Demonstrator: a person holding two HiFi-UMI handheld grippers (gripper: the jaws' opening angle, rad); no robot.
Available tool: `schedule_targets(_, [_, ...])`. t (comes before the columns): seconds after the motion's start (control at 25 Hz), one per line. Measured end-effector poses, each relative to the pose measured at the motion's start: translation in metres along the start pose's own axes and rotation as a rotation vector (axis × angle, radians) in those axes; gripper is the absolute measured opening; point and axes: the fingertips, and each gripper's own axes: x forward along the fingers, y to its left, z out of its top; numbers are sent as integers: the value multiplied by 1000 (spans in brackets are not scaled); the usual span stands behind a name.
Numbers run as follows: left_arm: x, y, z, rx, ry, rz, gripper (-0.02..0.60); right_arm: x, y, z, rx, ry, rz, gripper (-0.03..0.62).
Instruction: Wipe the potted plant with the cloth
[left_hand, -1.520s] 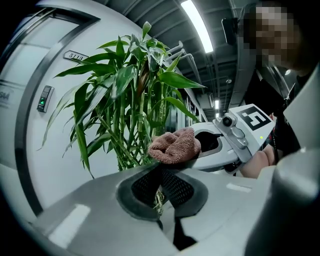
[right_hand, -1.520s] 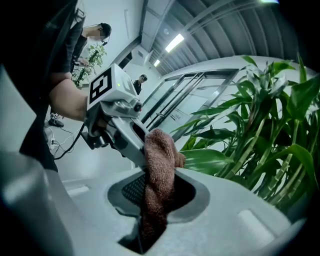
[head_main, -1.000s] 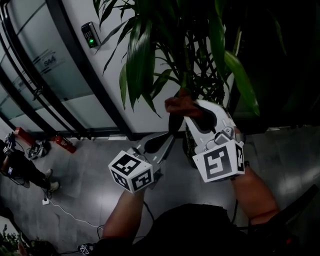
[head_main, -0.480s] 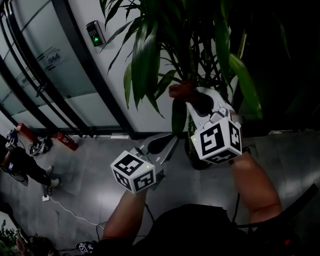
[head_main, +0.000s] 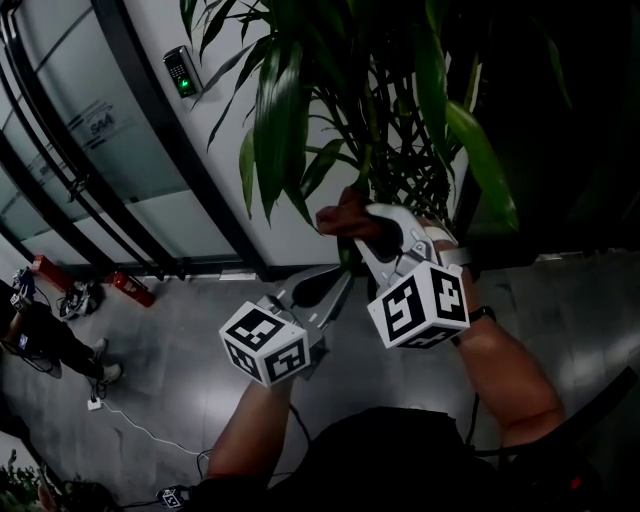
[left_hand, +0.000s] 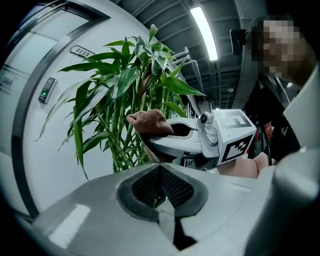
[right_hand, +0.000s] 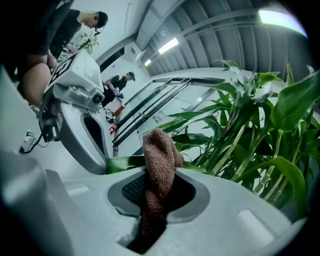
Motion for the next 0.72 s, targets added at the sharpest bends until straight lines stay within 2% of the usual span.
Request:
schedule_targets(0.36, [1, 3, -4, 17, 13, 3, 17, -19, 35, -1, 38, 35, 218, 63])
schedule_targets(0.72, [-1, 4, -5, 21, 19, 5, 18, -36, 63, -1, 0, 49, 325, 63])
